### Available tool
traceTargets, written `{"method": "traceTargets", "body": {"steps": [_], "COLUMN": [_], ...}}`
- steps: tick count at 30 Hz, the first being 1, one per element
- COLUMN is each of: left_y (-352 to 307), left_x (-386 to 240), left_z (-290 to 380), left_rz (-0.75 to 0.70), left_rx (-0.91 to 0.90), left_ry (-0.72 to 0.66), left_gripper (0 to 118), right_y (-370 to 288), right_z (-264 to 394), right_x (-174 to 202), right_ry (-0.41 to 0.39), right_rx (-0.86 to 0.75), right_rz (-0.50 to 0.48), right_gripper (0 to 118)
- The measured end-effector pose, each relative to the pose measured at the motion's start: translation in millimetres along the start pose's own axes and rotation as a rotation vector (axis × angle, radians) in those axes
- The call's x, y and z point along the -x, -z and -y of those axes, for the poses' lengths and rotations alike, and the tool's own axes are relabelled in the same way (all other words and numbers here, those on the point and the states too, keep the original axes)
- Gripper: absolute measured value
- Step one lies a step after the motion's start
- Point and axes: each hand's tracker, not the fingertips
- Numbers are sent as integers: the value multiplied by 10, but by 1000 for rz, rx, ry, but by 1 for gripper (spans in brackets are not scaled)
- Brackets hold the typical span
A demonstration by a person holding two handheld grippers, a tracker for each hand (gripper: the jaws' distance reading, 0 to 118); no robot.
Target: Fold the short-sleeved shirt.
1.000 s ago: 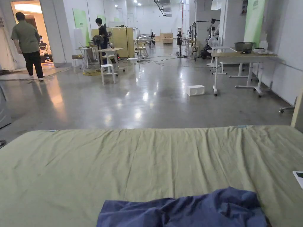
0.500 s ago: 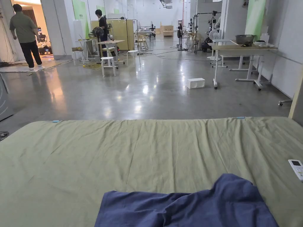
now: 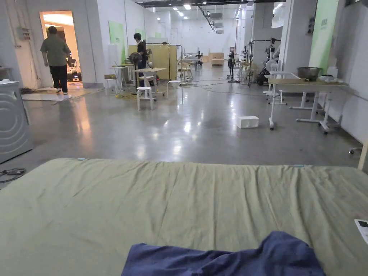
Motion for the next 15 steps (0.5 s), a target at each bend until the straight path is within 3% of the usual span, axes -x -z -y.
{"method": "traceTargets", "body": {"steps": [3,5,6,8,10,11,13,15], "left_y": [-315,-477,-516,-564,-564,-576,-564,-558], "left_x": [-340,-541,-615,-773,-821,-826,-807,-774], "left_z": [-243,-300,-322,-375,-394,-420,-417,-381], "left_rz": [-3,-34,-41,-92,-67,-29,24,81], "left_rx": [-136,-237,-258,-276,-273,-264,-235,-204], "left_ry": [115,179,203,240,239,217,107,27], "left_gripper": [102,80,65,20,14,9,1,0], "right_y": [-217,-280,-292,-313,-367,-395,-369,-345], "right_z": [-215,-326,-328,-380,-411,-440,-453,-428], "right_x": [288,439,464,501,558,585,593,627], "right_ry": [-100,-161,-135,-132,-135,-150,-120,-115], "right_rx": [-106,-177,-152,-154,-185,-216,-187,-181], "right_rz": [-7,0,-6,-63,-68,-71,-79,-70], "right_gripper": [89,89,86,62,23,14,0,0]}}
